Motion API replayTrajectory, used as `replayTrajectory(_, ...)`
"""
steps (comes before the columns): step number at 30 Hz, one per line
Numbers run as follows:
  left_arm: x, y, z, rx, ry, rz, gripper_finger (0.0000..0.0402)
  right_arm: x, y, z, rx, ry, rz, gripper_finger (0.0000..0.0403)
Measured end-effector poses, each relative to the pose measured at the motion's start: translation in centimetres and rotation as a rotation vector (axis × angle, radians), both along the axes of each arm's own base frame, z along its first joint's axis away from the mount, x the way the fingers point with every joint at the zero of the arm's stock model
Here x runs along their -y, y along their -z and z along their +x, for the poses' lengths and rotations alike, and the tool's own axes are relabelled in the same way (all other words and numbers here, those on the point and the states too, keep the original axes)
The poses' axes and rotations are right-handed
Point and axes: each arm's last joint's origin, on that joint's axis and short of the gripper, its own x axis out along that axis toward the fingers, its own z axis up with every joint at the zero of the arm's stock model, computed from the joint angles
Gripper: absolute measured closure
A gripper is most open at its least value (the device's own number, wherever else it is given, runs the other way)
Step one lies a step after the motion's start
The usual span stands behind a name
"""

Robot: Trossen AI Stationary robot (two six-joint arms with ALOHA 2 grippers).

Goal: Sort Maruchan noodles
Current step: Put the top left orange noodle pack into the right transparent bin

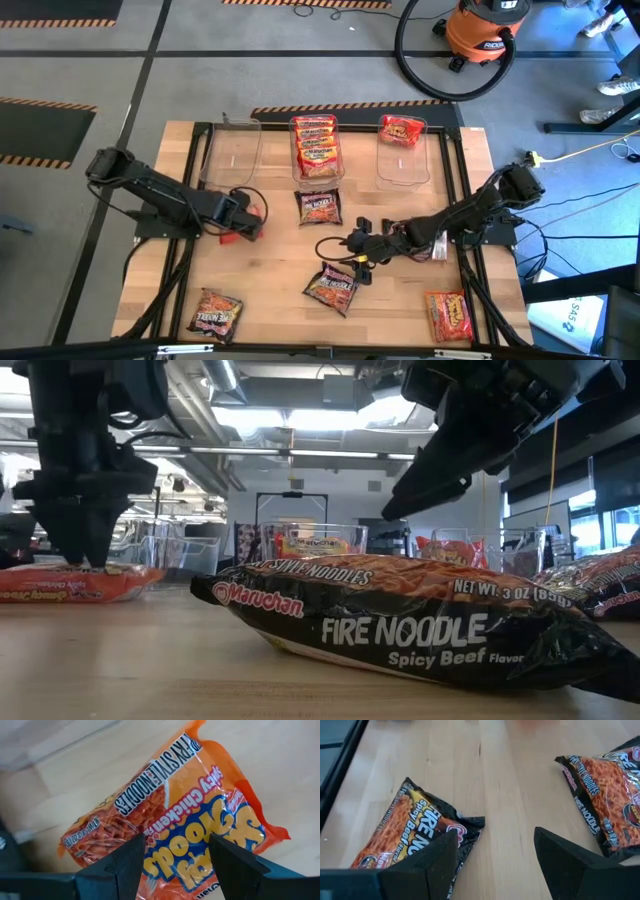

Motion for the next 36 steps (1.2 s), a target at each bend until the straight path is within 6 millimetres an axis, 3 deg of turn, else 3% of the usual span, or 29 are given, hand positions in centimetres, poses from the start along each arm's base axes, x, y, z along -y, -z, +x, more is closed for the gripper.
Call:
replayTrajectory(4,0.7,0.0,0.3,0.024,0.151,0.006,0.0188,0.0,0.0,0.0,-0.001,0.0,-0.001,0.0159)
replayTrajectory(12,4.6,-0.2,2.5,0.242,0.722,0.023,0.0188,0.0,0.0,0.0,-0.002,-0.003,-0.003,0.0159)
replayTrajectory(21,8.4,2.2,6.0,0.423,1.194,0.223,0.0188,-0.1,-0.1,0.0,0.003,-0.018,0.013,0.0159)
replayTrajectory(25,9.3,1.6,7.4,0.489,1.248,0.317,0.0188,-0.1,-0.3,0.2,0.034,-0.018,0.025,0.0159)
replayTrajectory(29,10.1,-1.8,8.2,0.533,1.18,0.373,0.0188,-0.2,-0.6,0.5,0.076,-0.01,0.045,0.0159)
replayTrajectory(33,11.1,-4.1,7.6,0.555,1.032,0.251,0.0188,-0.3,-0.8,1.1,0.14,0.042,0.096,0.0159)
replayTrajectory(36,12.0,-4.1,6.2,0.542,0.925,0.149,0.0188,-0.4,-0.2,1.9,0.174,0.069,0.161,0.0159)
